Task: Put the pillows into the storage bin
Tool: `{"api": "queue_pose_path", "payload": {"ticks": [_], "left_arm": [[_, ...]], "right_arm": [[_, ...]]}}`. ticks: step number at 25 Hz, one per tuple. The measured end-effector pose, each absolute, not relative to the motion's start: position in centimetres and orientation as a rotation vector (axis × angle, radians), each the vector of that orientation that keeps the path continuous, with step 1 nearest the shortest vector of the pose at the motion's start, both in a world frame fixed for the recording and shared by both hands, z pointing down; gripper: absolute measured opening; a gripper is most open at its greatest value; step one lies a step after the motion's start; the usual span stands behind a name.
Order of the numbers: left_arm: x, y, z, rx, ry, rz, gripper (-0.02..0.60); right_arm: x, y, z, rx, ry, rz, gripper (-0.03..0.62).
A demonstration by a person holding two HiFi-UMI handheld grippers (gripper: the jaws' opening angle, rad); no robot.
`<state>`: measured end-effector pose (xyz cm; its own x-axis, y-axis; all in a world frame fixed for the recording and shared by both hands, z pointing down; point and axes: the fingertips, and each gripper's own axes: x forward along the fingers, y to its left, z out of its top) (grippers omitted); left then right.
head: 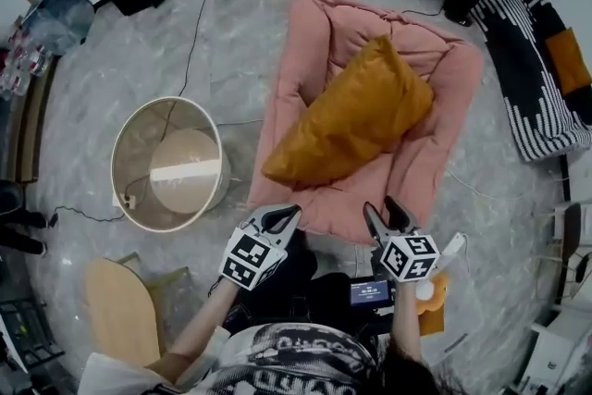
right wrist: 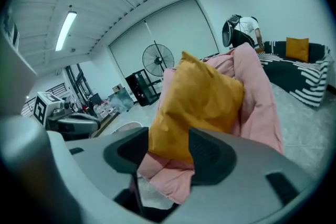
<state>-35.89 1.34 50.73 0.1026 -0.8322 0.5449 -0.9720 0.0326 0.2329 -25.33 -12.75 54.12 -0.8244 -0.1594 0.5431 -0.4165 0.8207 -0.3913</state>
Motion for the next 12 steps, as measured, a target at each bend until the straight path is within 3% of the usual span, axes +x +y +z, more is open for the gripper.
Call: {"api": "queue_pose_path", "payload": {"ticks": [12], "left_arm": [[-44.5,2.1,50.9,1.738,-1.878,0.229,0.012]], "right_arm": [[-37.5,-20.5,50.2,0.384,-2.579,0.463,0.241]]}}
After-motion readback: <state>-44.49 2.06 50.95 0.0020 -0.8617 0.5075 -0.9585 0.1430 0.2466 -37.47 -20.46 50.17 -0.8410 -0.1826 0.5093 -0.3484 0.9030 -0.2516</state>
